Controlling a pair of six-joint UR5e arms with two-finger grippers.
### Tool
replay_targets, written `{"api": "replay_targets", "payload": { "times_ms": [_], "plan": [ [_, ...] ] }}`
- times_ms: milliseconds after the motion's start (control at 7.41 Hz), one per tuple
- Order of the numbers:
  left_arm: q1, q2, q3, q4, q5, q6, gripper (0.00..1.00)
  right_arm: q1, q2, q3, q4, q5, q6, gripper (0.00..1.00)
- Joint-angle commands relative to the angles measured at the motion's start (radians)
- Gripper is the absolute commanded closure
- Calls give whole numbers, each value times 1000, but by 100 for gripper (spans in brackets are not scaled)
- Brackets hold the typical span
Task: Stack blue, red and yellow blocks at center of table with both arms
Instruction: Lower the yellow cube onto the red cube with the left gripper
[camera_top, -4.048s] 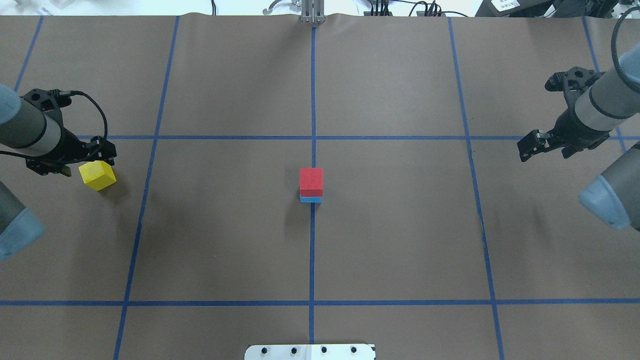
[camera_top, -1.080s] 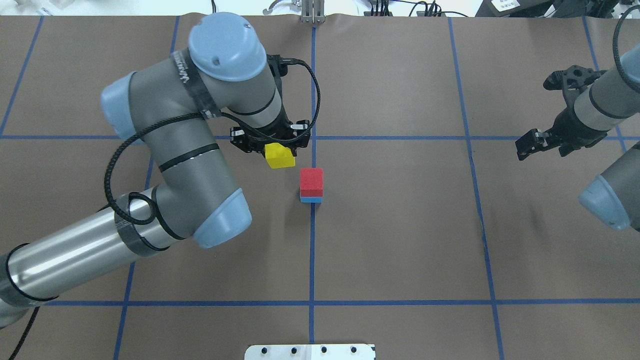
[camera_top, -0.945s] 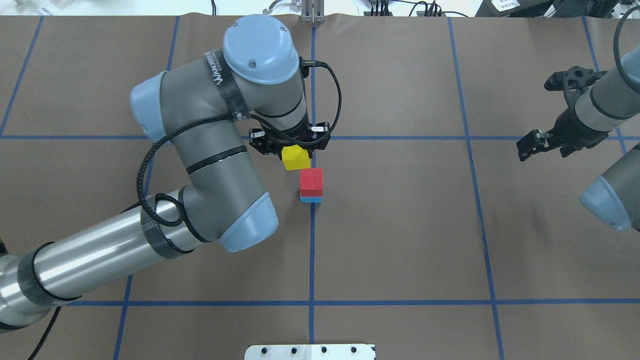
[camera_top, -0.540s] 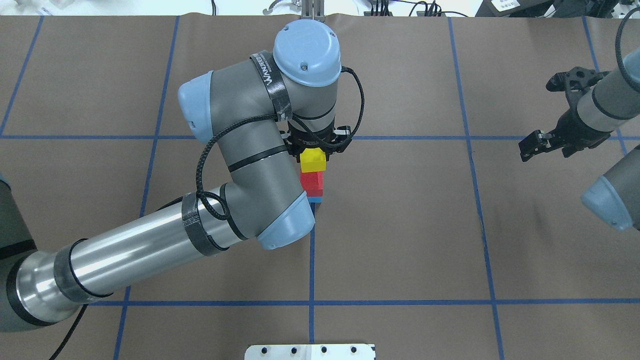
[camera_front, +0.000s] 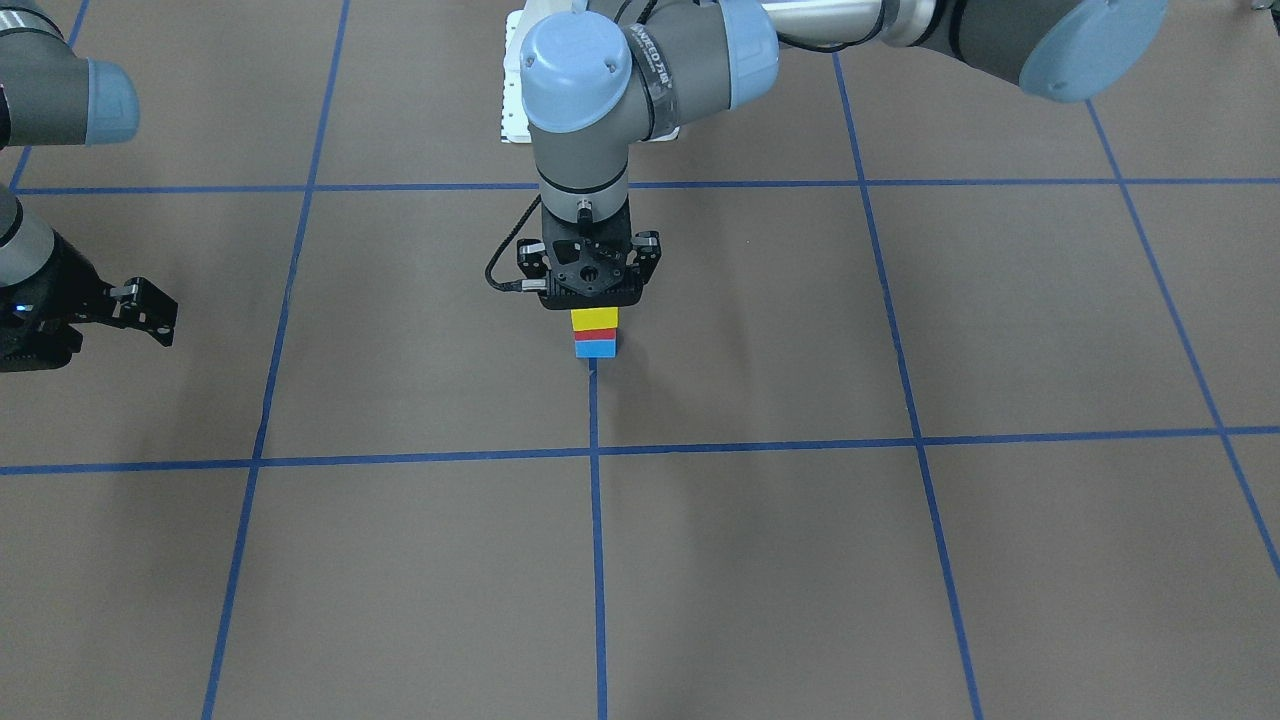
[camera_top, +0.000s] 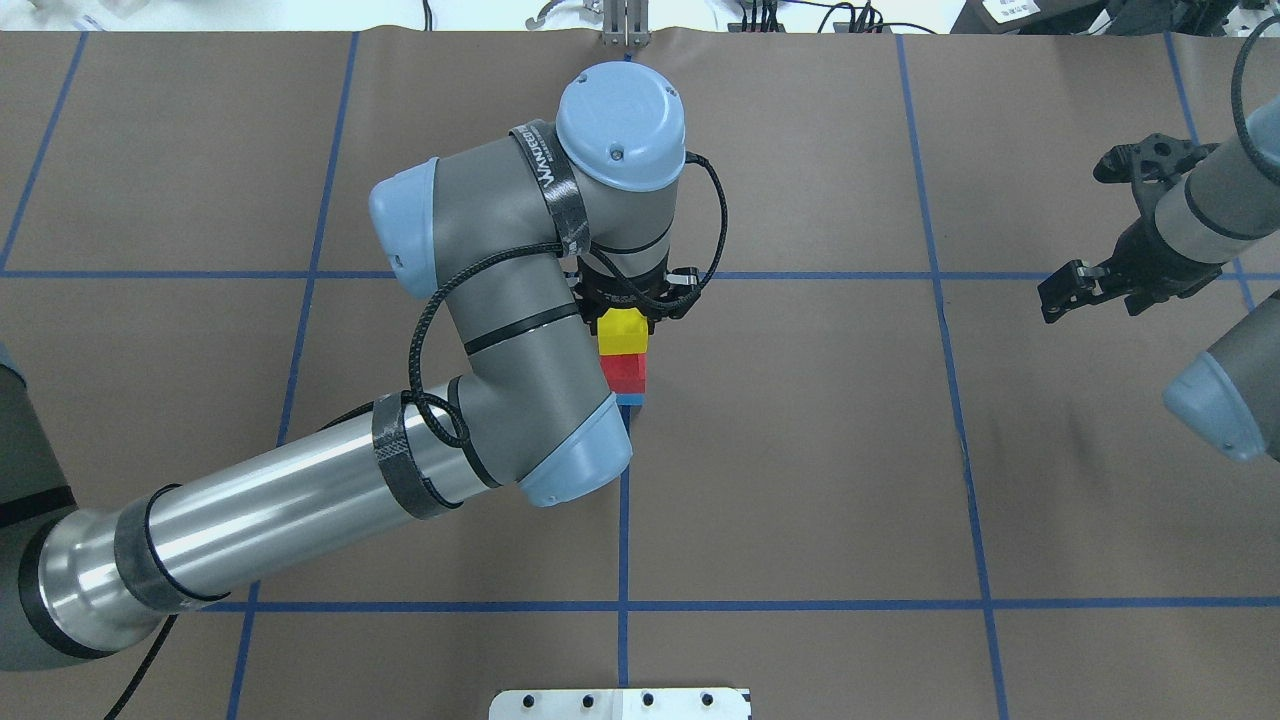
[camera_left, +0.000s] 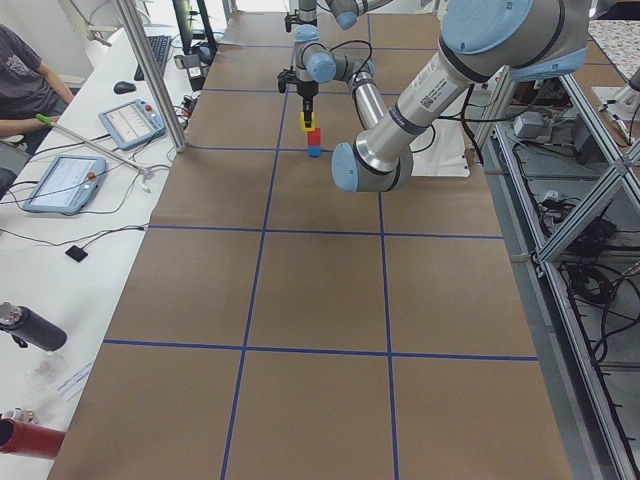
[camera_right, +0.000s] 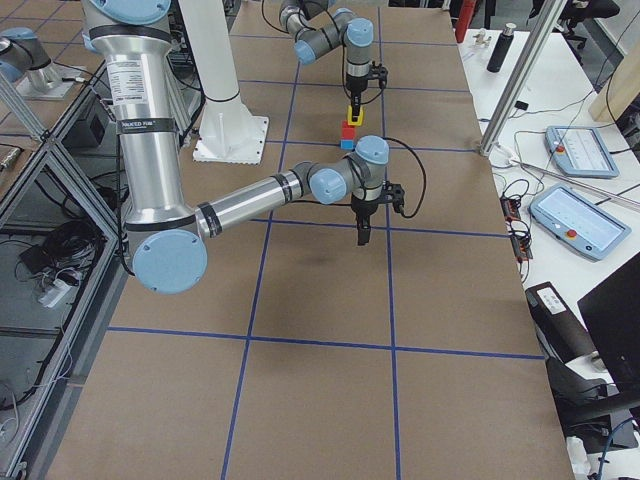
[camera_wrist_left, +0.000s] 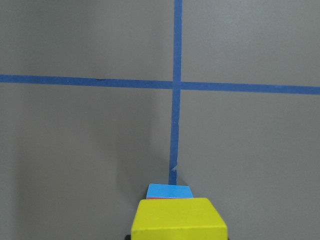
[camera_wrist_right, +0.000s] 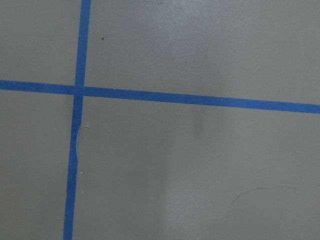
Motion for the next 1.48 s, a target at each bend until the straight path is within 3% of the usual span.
{"api": "replay_targets", "payload": {
  "times_ms": [0, 1349],
  "plan": [
    [11, 1, 3, -1, -2, -4, 100, 0, 0, 0, 0, 0, 4, 0],
    [18, 19, 1, -32, -2, -23, 100, 0, 0, 0, 0, 0, 5, 0]
  ]
}}
